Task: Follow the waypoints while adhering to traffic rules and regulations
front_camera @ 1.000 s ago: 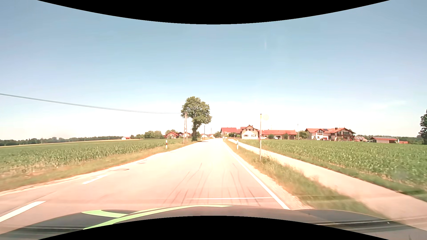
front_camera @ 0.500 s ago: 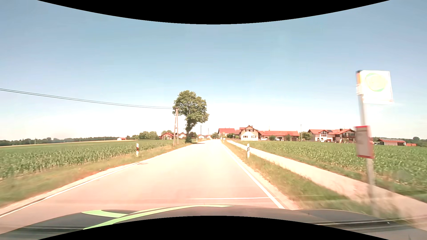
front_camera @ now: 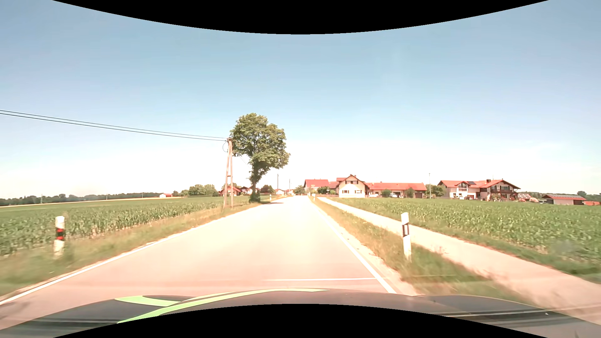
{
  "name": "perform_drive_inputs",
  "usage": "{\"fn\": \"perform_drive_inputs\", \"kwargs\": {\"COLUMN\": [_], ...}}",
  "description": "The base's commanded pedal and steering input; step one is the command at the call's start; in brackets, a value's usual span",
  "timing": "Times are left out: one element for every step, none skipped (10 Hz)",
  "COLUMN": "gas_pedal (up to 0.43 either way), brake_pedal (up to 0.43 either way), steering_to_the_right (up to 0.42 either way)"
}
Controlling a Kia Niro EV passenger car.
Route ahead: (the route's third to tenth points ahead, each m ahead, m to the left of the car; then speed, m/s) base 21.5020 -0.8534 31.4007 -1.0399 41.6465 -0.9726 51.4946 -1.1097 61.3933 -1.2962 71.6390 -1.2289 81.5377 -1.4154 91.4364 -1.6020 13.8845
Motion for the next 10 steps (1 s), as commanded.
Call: {"fn": "perform_drive_inputs", "kwargs": {"gas_pedal": [0.0,0.0,0.0,0.008,0.02,0.059,0.098,0.098,0.098,0.098], "brake_pedal": [0.0,0.0,0.0,0.0,0.0,0.0,0.0,0.0,0.0,0.0], "steering_to_the_right": [0.003,0.003,0.003,0.003,0.003,0.003,0.003,0.003,0.003,0.003]}}
